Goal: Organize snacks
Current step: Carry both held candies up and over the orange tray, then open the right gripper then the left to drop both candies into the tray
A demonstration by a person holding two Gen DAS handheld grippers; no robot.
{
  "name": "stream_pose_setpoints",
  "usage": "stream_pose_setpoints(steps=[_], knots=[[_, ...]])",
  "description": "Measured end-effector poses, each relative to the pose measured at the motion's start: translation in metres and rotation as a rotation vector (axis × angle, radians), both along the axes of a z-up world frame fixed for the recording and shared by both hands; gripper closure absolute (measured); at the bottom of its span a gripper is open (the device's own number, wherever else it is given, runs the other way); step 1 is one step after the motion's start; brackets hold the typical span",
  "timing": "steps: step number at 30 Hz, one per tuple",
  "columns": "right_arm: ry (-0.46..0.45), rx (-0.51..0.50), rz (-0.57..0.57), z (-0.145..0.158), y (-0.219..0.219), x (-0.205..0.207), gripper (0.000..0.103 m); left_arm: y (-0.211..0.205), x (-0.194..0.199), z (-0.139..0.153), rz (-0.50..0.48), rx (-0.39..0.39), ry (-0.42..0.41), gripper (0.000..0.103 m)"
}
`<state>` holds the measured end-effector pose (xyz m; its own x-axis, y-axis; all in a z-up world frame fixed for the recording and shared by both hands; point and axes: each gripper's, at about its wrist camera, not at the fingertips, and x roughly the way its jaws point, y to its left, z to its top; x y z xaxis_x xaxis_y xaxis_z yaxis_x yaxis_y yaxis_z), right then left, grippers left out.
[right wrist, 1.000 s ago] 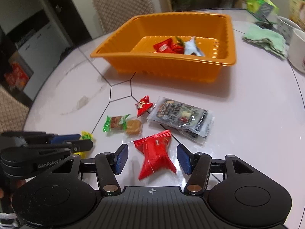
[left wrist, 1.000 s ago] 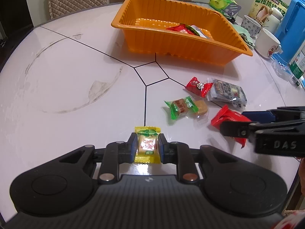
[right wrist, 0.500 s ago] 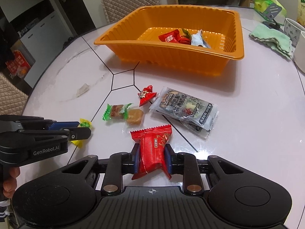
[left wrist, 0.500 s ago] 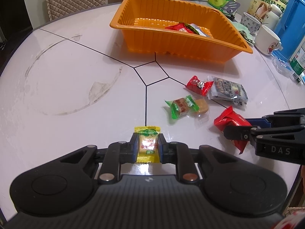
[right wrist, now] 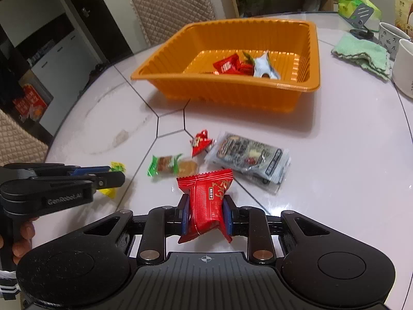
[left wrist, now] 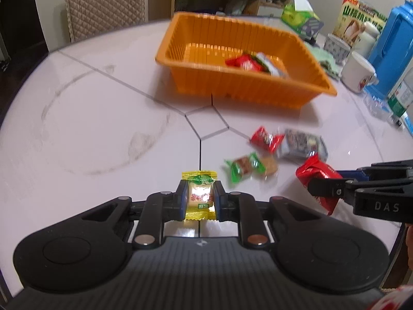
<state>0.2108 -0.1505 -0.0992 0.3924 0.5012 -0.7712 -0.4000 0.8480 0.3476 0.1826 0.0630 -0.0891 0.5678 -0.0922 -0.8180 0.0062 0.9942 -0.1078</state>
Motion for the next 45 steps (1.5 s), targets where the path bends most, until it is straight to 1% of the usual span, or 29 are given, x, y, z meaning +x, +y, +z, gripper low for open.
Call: stream_pose_setpoints(steps=[6, 11, 16, 24, 30, 35, 45], knots=[[-0.029, 0.037, -0.016, 0.018, -0.003, 0.01, 0.076, 0.002, 0.013, 0.026, -0.018, 0.009, -0.072, 0.085], [-0.062, 0.065, -0.035, 0.032, -0.004, 0.026, 0.076, -0.001, 0.032, 0.042, -0.042, 0.018, -0.119, 0.085], [-0.101, 0.087, -0.069, 0.046, -0.007, 0.052, 0.076, -0.004, 0.063, 0.053, -0.062, 0.026, -0.156, 0.085], [-0.163, 0.094, -0.135, 0.063, -0.011, 0.099, 0.076, -0.009, 0.125, 0.064, -0.091, 0.041, -0.199, 0.085], [-0.185, 0.071, -0.172, 0.063, -0.01, 0.139, 0.076, -0.013, 0.169, 0.066, -0.107, 0.053, -0.209, 0.085], [-0.181, 0.059, -0.204, 0.057, -0.013, 0.167, 0.076, -0.016, 0.197, 0.06, -0.119, 0.057, -0.195, 0.085], [-0.161, 0.031, -0.233, 0.039, -0.012, 0.204, 0.076, -0.019, 0.229, 0.045, -0.128, 0.062, -0.166, 0.085]])
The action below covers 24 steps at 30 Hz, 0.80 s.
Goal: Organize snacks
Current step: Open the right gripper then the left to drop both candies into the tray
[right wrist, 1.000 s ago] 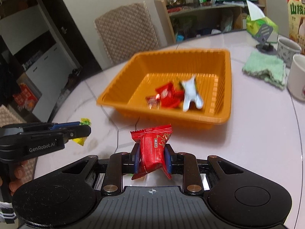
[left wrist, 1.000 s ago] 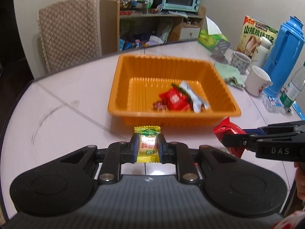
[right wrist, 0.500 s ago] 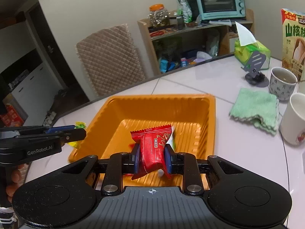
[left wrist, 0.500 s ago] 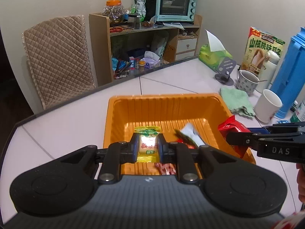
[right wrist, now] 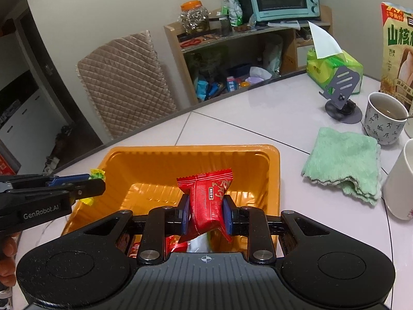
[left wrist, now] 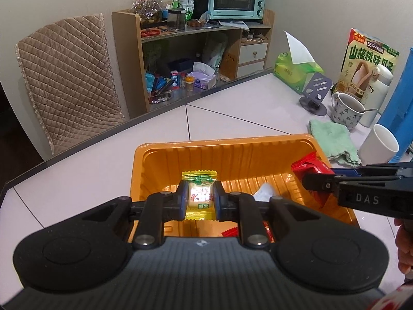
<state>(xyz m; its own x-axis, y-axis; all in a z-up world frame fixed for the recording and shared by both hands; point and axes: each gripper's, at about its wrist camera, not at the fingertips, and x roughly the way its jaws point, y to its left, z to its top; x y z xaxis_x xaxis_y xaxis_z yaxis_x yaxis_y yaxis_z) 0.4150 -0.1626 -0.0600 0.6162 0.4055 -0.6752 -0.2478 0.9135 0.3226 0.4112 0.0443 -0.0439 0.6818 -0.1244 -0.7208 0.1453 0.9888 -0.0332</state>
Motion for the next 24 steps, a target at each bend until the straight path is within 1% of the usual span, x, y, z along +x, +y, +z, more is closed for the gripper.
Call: stream_pose_setpoints(steps=[10, 15, 17, 19, 20, 24], knots=[[0.003, -0.028, -0.01, -0.011, 0.003, 0.014, 0.076, 0.0, 0.016, -0.009, 0.001, 0.01, 0.018, 0.085], [-0.03, -0.038, -0.004, -0.012, 0.004, 0.017, 0.075, -0.001, 0.019, -0.012, -0.001, 0.012, 0.025, 0.085], [-0.039, -0.036, -0.001, -0.011, 0.004, 0.019, 0.073, -0.001, 0.019, -0.014, -0.001, 0.012, 0.027, 0.085], [-0.044, -0.029, 0.001, -0.011, 0.003, 0.02, 0.065, -0.001, 0.02, -0.015, -0.001, 0.011, 0.03, 0.085], [-0.047, -0.029, -0.004, -0.01, 0.003, 0.02, 0.059, -0.001, 0.02, -0.015, -0.001, 0.011, 0.031, 0.085], [-0.057, -0.026, -0.005, -0.01, 0.001, 0.019, 0.058, -0.003, 0.022, -0.016, -0.005, 0.011, 0.035, 0.085]])
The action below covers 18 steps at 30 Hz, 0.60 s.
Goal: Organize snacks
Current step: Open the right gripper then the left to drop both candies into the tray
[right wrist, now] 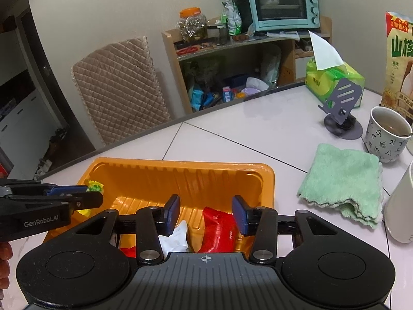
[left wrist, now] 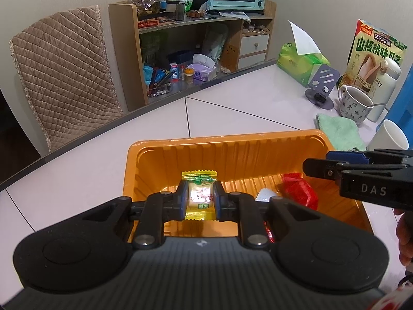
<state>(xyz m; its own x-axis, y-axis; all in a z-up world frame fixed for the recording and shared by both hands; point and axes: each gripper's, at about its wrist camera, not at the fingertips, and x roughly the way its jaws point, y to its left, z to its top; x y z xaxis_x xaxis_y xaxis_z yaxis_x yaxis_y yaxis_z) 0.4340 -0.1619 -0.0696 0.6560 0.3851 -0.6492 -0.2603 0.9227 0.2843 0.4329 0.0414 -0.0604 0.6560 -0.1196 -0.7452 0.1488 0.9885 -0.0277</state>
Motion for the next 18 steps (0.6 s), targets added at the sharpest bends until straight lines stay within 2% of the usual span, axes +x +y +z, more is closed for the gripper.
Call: stream_pose_setpoints(steps=[11, 18], knots=[[0.017, 0.01, 0.003, -0.0008, -0.0036, -0.0032, 0.058, -0.0058, 0.0054, -0.0005, -0.007, 0.002, -0.006, 0.084], [0.011, 0.026, 0.019, 0.0034, -0.0039, -0.009, 0.058, -0.0007, 0.0005, 0.0034, 0.013, -0.004, -0.019, 0.075]])
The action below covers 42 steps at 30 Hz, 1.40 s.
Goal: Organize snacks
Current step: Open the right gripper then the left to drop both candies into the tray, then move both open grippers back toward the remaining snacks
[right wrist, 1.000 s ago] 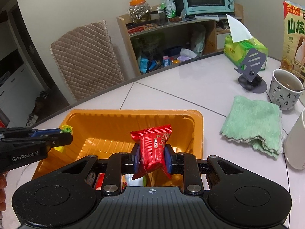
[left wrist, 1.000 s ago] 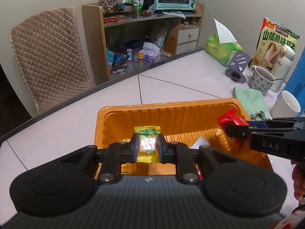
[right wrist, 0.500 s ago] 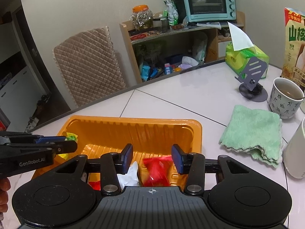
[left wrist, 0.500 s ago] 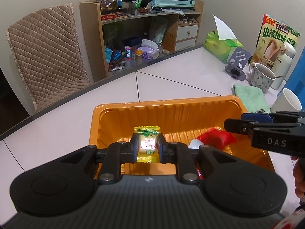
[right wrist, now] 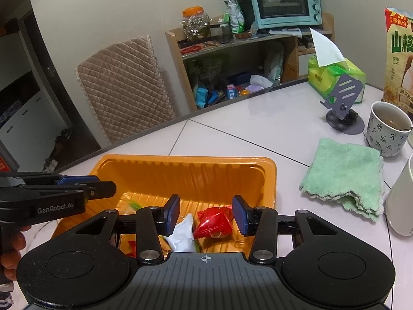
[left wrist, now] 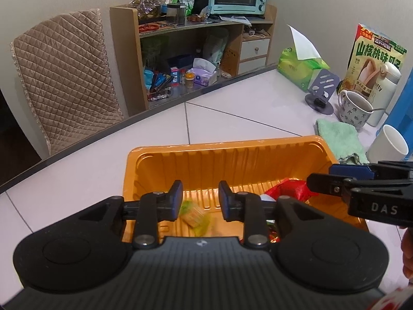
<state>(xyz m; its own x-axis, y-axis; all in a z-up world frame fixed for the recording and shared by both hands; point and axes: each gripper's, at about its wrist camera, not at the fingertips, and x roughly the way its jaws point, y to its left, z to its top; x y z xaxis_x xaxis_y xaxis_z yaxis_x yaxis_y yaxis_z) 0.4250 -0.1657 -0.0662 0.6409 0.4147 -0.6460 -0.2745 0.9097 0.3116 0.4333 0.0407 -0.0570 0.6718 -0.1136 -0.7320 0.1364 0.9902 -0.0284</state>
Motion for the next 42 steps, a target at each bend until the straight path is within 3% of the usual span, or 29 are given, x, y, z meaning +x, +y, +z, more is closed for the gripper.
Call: stream_pose_setpoints(steps=[8, 14, 29, 42], knots=[[0.013, 0.022, 0.032, 0.007, -0.003, -0.02, 0.052, 0.012, -0.022, 0.015, 0.013, -0.036, 0.008, 0.056], [0.018, 0.054, 0.044, 0.014, -0.011, -0.04, 0.046, 0.017, -0.052, 0.03, 0.025, -0.056, 0.005, 0.056], [0.004, 0.102, 0.053, 0.036, -0.033, -0.1, 0.045, 0.04, -0.131, 0.057, 0.121, -0.119, 0.002, 0.056], [0.049, 0.108, 0.082, 0.033, -0.037, -0.153, 0.044, 0.037, -0.196, 0.05, 0.153, -0.138, 0.039, 0.054]])
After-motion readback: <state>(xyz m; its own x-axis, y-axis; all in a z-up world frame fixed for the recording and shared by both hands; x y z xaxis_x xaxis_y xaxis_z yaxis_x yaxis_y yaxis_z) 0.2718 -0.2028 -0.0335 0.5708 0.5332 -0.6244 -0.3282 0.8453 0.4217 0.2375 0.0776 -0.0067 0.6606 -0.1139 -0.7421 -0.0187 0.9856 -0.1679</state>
